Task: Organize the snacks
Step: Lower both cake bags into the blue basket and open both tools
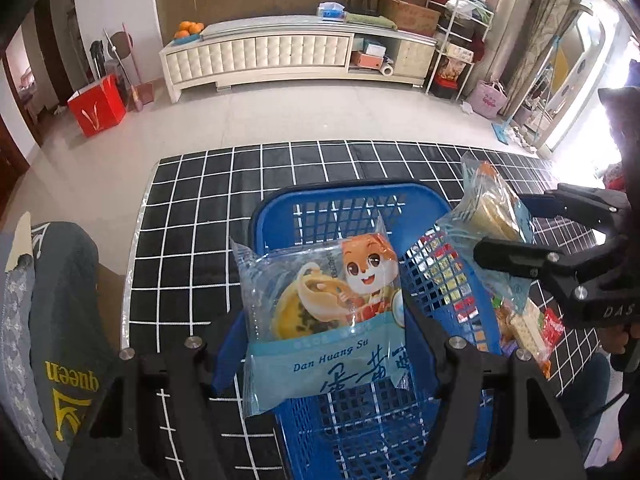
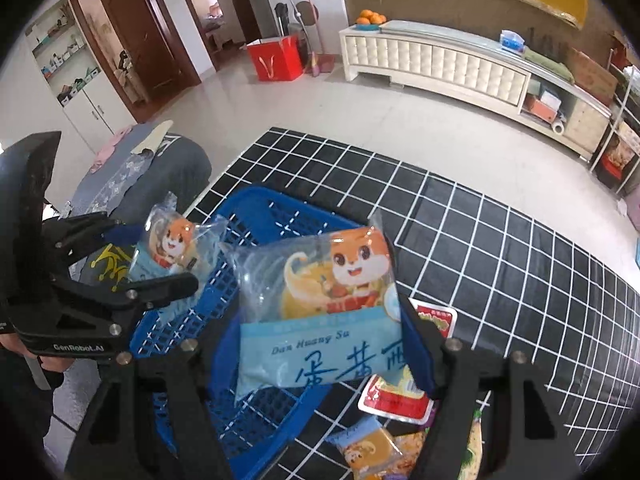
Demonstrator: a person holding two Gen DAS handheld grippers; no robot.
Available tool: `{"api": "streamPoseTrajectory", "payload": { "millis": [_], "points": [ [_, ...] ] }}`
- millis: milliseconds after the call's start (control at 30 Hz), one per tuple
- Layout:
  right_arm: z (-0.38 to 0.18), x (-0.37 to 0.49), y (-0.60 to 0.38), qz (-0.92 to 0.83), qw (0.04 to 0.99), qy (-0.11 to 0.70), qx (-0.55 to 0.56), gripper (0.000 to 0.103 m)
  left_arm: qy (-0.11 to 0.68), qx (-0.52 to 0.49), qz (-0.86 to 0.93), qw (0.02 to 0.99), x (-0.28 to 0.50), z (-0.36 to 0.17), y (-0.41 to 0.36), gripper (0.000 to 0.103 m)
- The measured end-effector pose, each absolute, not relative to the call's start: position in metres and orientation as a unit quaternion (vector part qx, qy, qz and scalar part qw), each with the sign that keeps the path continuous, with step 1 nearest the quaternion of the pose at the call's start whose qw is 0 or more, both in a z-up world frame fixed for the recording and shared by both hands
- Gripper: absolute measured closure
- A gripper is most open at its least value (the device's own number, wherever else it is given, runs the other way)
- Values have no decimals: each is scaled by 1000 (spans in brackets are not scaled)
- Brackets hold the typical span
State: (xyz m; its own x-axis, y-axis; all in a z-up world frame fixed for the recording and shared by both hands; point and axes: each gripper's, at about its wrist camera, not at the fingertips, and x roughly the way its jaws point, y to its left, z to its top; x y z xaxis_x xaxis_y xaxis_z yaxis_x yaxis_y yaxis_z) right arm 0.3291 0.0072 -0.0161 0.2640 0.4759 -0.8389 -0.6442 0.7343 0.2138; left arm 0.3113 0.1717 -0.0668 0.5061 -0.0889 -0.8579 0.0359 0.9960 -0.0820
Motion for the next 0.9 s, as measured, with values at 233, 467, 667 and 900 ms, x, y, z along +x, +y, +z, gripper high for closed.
{"api": "streamPoseTrajectory", "payload": {
  "millis": [233, 467, 667, 900],
  "points": [
    [-18, 339, 17, 344, 783, 512, -79, 13, 504, -49, -27, 862, 325, -68, 174, 31],
    [-6, 334, 8, 331, 798, 496, -86, 6, 509, -45, -18, 859, 319, -70, 176, 30],
    [-4, 332, -2, 320, 801, 500, -77, 6, 521, -36, -24, 853, 323, -76, 172, 29],
    [-10, 336, -3, 314, 801, 502, -82, 6, 520, -16, -31, 853, 331, -81, 164, 29]
  ]
}}
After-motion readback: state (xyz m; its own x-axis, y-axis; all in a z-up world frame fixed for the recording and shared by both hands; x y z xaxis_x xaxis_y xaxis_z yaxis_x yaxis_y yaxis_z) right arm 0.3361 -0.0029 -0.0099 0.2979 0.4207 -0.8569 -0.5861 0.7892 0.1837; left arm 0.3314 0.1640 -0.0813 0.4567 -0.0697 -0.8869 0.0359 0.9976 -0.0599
